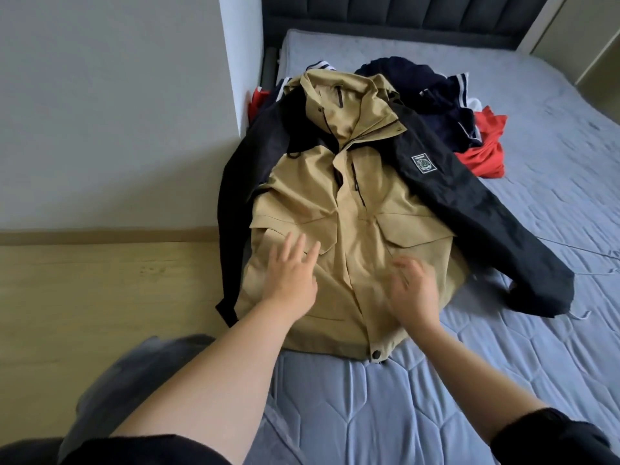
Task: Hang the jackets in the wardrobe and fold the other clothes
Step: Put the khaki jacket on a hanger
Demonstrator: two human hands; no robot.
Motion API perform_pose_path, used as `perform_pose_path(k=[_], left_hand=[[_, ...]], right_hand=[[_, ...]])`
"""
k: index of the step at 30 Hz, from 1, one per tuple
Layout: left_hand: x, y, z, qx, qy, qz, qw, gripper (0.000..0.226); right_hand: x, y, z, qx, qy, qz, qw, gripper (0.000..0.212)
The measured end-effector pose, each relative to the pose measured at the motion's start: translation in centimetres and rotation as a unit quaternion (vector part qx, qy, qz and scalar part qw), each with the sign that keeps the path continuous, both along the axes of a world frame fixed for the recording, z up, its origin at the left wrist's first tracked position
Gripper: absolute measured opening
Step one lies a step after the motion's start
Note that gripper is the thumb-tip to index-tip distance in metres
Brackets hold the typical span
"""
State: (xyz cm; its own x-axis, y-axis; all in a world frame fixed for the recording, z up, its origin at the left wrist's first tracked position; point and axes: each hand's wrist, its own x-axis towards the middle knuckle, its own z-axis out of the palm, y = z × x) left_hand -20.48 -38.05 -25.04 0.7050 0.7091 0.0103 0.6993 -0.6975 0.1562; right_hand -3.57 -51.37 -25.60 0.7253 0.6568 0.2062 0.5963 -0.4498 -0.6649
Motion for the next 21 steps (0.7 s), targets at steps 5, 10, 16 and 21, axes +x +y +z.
perform_pose_path(k=[5,10,16,21], left_hand=[[2.5,-4.3,-1.5,-0.097,0.027,-0.158,0.982,0.058],[4.2,-7.6,-2.2,-0.105,0.063,-0.264,0.957,0.085],[4.1,-8.0,-3.2,-0.048,0.111,-0.252,0.96,0.091],[3.8,-6.5,-2.9,-0.123,0.042,-0.238,0.963,0.087]], right_hand=[[6.7,-2.7,-2.0,0.087,0.305,-0.346,0.883,0.046],[9.4,-4.2,-3.1,-0.106,0.21,-0.18,0.955,0.077],[11.2,-3.6,-2.4,-0.29,-0.014,-0.048,0.956,0.041],[10.6,-3.4,0.5,-0.193,-0.024,0.01,0.981,0.038]])
